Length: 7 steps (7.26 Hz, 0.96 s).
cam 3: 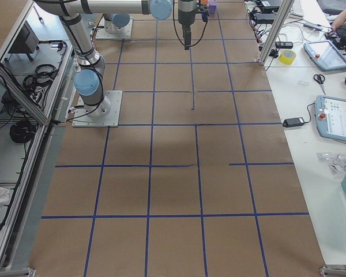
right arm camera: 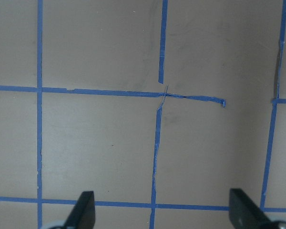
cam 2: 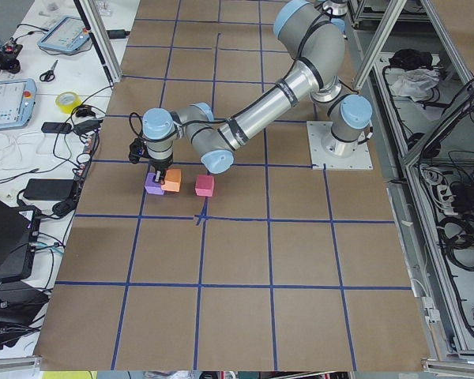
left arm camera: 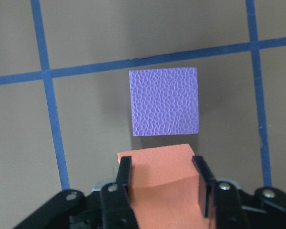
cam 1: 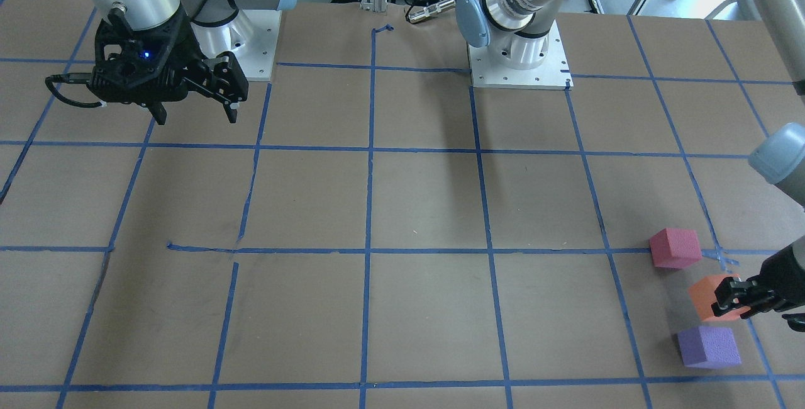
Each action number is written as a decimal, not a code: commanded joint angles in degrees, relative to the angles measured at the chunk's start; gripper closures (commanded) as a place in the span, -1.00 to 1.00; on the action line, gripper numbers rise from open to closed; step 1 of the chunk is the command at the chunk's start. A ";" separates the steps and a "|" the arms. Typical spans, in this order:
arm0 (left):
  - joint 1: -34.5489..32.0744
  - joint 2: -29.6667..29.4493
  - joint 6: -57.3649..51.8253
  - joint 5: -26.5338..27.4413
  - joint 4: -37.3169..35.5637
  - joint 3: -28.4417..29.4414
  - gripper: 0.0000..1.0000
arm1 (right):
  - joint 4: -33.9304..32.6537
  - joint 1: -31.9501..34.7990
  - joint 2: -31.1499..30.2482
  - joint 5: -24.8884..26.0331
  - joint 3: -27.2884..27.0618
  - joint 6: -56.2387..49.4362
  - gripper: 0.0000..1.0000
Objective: Arrange blocks in a line
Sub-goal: 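Carry the orange cube with the left gripper between the purple and pink cubes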
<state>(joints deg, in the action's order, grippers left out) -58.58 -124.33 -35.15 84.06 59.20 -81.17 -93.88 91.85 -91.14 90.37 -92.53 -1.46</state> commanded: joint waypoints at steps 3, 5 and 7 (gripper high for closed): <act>-0.04 -1.78 0.62 -0.47 -0.14 -1.54 1.00 | -0.33 0.00 0.09 0.16 -0.02 -0.56 -1.00; -0.04 -2.67 -6.23 -0.30 -0.22 -1.53 1.00 | -0.51 0.00 0.00 0.16 -0.02 -0.47 -1.00; -0.04 -3.46 -6.24 -0.56 -0.22 -1.54 1.00 | -0.60 0.00 0.09 0.16 -0.02 -0.39 -1.00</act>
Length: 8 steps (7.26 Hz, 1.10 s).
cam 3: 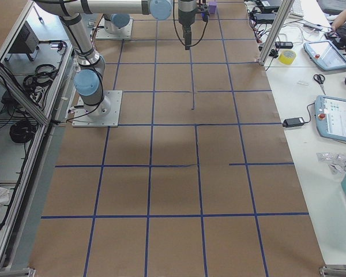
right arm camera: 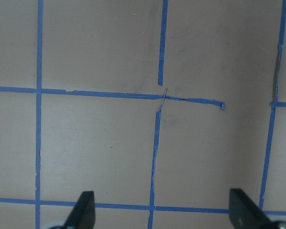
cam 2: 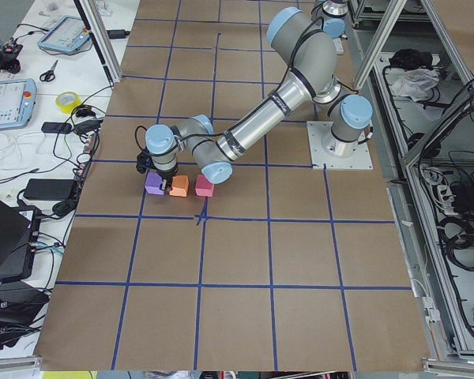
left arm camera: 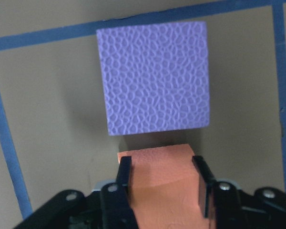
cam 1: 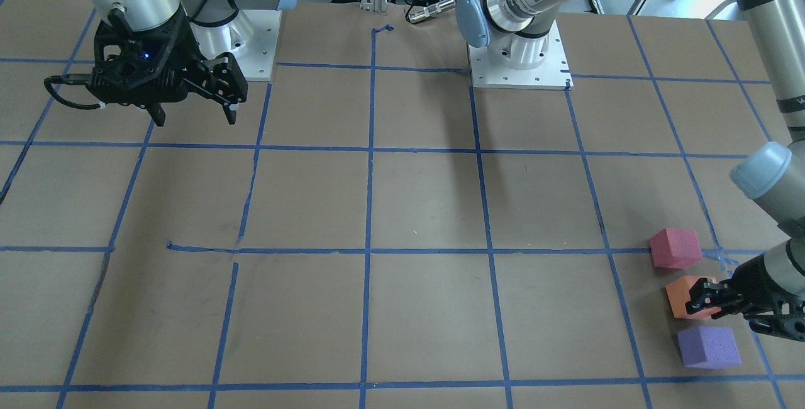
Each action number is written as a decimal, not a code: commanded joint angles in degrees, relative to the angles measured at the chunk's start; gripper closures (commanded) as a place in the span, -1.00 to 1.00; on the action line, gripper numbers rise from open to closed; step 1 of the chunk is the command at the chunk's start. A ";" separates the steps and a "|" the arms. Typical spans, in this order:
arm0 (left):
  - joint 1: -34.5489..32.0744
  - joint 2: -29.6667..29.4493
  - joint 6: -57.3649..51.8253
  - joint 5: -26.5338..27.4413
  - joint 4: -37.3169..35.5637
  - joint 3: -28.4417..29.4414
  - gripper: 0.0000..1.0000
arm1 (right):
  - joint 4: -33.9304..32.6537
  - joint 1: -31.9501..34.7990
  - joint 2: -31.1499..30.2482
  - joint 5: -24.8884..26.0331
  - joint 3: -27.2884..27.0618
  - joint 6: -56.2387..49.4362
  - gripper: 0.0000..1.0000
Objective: Arrange blocks in a line
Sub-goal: 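Carry the orange cube with the left gripper between the purple and pink cubes, then lower the orange cube into line, open the left gripper and withdraw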
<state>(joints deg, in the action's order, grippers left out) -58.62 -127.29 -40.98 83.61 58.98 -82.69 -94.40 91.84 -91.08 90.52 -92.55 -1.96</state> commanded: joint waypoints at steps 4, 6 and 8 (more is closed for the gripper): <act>-0.09 -0.59 1.60 -1.43 -0.10 -0.10 1.00 | -0.17 0.00 -0.06 0.00 0.00 -0.15 -1.00; -0.09 -0.77 0.74 -1.34 -0.27 -0.63 -0.05 | -0.17 0.00 -0.07 0.00 0.00 -0.06 -1.00; -0.61 1.06 2.82 -1.17 0.43 -1.42 -1.00 | -0.17 0.00 0.02 0.00 0.00 0.54 -1.00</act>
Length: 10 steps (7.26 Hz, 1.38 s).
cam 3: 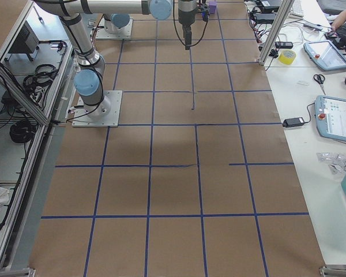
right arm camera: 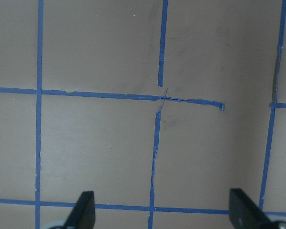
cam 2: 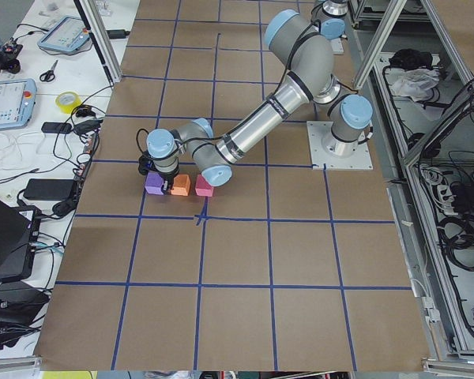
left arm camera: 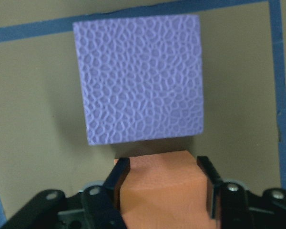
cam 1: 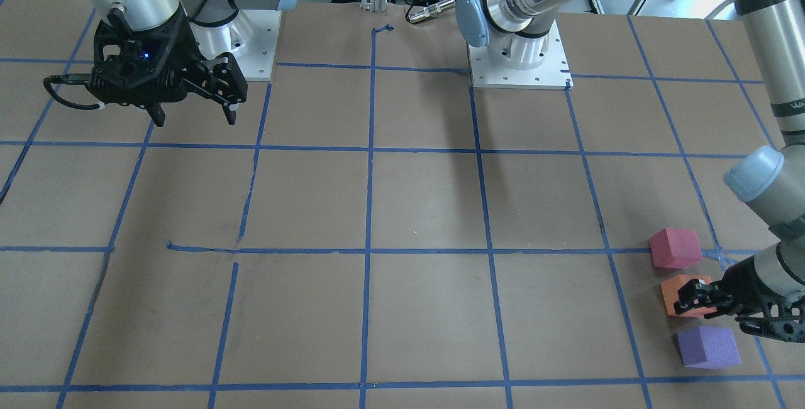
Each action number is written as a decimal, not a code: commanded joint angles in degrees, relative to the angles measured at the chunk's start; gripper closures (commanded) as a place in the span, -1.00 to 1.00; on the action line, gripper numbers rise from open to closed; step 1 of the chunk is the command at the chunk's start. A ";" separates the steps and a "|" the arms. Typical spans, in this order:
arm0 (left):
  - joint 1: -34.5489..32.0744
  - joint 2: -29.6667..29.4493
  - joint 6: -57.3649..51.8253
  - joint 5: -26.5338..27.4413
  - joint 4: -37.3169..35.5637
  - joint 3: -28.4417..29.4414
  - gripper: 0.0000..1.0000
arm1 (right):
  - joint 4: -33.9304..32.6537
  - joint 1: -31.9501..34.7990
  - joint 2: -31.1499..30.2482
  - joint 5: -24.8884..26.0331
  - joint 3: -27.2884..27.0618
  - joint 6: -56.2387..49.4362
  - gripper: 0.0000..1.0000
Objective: Arrange blocks in a line
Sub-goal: 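Lower the orange cube into line, open the left gripper and withdraw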
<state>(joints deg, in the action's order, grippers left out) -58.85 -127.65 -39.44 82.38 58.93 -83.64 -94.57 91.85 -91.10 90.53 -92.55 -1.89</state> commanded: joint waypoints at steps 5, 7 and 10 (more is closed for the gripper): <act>-2.58 25.72 6.65 0.85 33.94 -0.39 -1.00 | 0.00 0.00 0.04 0.00 0.00 0.13 -1.00; -5.80 37.60 19.25 -1.94 50.26 2.77 -1.00 | 0.26 0.00 0.04 0.00 0.00 -0.04 -1.00; -27.64 37.57 40.56 4.80 41.52 -0.09 -1.00 | 0.26 0.00 -0.05 0.00 0.00 -0.04 -1.00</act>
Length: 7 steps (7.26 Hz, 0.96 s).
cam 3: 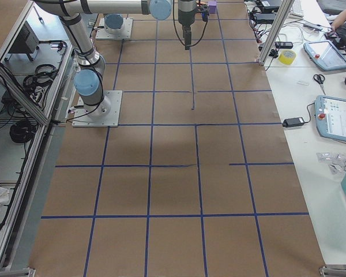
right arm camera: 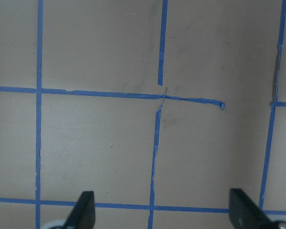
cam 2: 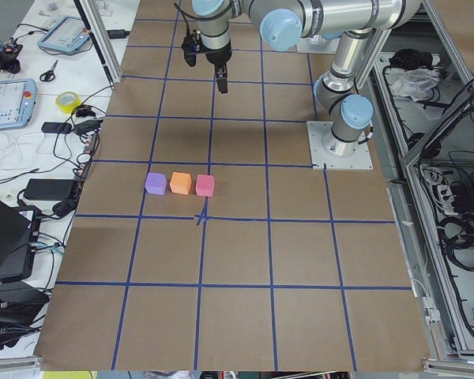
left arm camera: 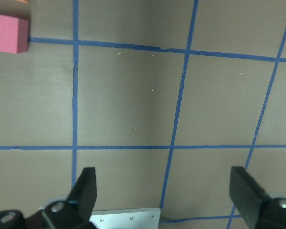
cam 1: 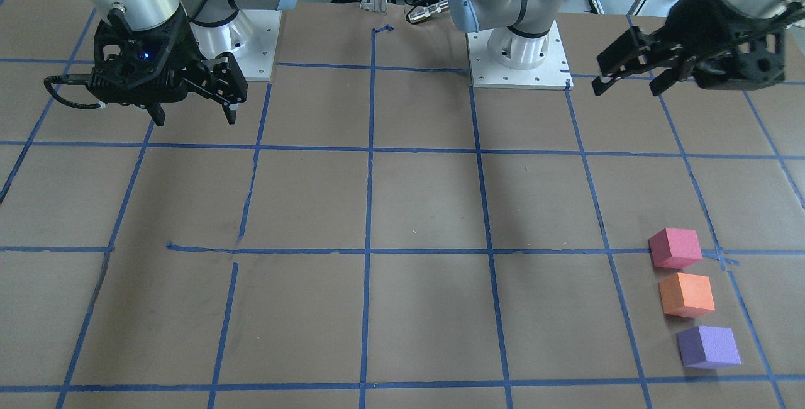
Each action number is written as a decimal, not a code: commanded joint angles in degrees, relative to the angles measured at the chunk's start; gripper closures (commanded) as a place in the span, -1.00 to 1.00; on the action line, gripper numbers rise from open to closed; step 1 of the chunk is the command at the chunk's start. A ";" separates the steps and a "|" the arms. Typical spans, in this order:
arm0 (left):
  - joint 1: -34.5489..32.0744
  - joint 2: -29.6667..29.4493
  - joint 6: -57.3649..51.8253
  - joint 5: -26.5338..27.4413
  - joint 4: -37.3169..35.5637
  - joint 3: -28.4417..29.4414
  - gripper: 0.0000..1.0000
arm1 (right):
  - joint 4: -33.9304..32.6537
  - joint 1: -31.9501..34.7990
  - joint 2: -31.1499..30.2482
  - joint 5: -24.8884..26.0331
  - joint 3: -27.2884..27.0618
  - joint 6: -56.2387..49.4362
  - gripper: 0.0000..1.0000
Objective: Arrange blocks in a line
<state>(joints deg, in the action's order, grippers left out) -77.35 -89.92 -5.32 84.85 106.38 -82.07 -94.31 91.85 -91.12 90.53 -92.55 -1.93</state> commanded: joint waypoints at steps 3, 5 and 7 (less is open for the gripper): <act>-17.14 1.84 7.43 3.31 -14.19 -5.83 -1.00 | 0.00 0.00 0.07 0.00 0.00 -0.09 -1.00; -15.56 2.11 7.61 2.44 -15.66 -5.65 -1.00 | 0.00 0.00 -0.02 0.00 0.00 -0.09 -1.00; -15.38 2.11 7.61 2.17 -16.64 -5.56 -1.00 | 0.00 0.00 -0.02 0.00 0.00 -0.09 -1.00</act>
<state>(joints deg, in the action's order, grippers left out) -92.96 -87.84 2.30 87.24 90.45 -87.76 -94.31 91.84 -91.11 90.53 -92.55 -1.97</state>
